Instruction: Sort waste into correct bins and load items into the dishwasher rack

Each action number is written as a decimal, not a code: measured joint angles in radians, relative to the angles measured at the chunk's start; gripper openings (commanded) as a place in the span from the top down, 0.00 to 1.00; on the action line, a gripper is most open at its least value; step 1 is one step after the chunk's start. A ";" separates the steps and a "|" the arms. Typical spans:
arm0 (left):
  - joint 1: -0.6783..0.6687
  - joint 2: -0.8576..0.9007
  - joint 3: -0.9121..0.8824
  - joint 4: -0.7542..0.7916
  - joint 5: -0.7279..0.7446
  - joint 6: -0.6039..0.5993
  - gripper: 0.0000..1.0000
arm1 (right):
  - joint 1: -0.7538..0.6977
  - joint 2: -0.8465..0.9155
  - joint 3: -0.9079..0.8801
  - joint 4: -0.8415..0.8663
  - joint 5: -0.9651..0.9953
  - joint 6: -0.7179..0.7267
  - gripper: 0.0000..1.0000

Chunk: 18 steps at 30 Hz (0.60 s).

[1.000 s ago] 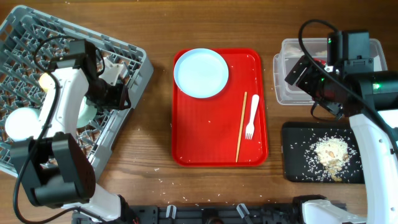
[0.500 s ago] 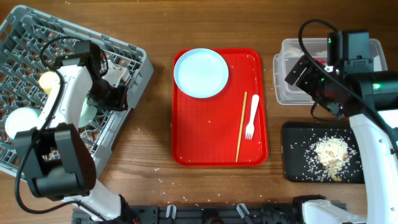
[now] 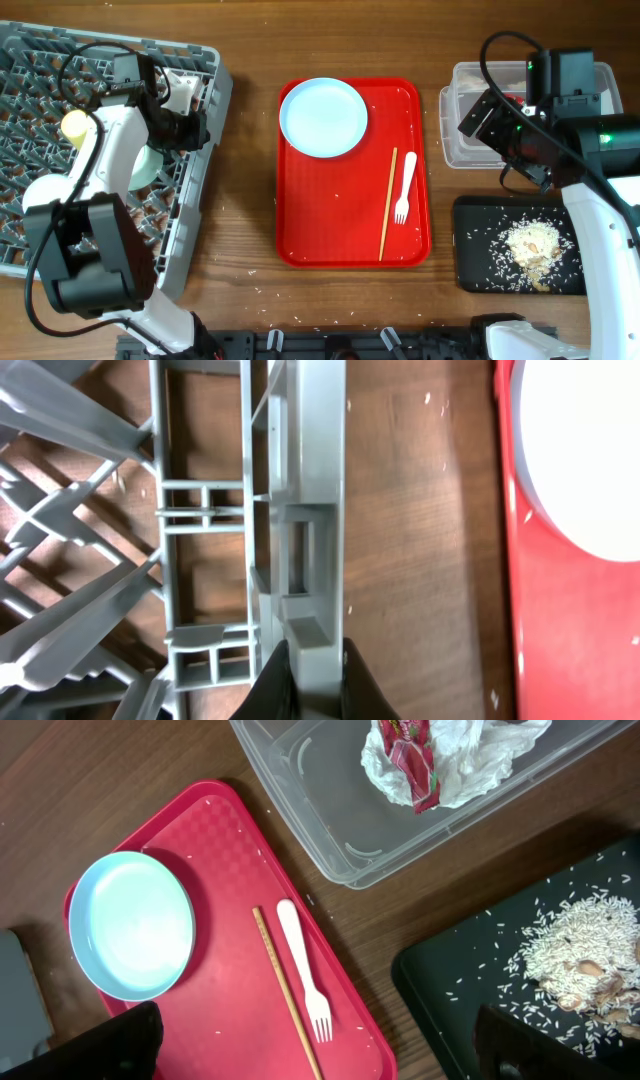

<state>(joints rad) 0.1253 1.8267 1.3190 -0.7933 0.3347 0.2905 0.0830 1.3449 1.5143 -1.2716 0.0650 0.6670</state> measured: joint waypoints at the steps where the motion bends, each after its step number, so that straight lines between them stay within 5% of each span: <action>1: -0.002 0.001 0.000 0.015 0.003 -0.015 0.96 | 0.000 0.000 0.000 0.000 0.000 0.000 0.00; 18: -0.196 0.023 -0.021 0.302 -0.025 -0.322 0.96 | 0.000 0.000 0.000 0.000 0.000 0.000 0.00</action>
<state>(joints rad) -0.0708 1.8496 1.2984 -0.4915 0.3099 -0.0315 0.0830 1.3449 1.5143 -1.2716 0.0650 0.6670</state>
